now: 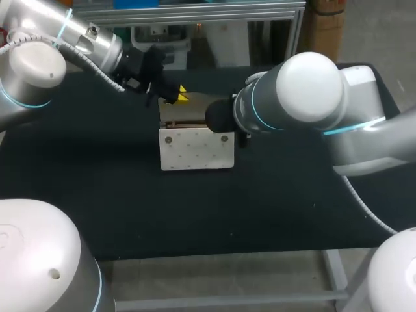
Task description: Pick up the bag, open it, inspect its contents, close it, and place it on the opposite side
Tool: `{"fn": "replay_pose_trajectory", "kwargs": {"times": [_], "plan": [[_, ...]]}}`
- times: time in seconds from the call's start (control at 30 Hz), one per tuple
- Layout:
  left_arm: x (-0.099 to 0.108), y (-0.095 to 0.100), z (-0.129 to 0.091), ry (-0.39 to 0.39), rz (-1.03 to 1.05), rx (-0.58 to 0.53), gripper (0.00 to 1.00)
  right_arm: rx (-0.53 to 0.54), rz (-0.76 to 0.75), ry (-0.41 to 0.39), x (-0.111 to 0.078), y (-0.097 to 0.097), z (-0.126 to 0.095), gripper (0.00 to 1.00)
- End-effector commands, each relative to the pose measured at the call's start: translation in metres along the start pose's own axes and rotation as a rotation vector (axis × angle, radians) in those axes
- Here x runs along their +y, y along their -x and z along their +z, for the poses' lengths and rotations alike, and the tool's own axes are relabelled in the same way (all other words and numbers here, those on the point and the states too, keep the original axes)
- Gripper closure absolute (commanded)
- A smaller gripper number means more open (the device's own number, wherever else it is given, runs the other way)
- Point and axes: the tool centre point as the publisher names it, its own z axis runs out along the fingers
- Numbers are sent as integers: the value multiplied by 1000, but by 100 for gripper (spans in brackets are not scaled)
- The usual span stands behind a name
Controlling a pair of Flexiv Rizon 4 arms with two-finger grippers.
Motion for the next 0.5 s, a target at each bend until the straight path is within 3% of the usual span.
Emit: {"fn": "replay_pose_trajectory", "kwargs": {"times": [0.03,0.5], "plan": [[-1,-14,0,3,1,-27,100,1,-4,2,3,-1,4,100],[-8,-37,9,-14,-50,83,100,13,-20,21,12,-11,5,100]]}}
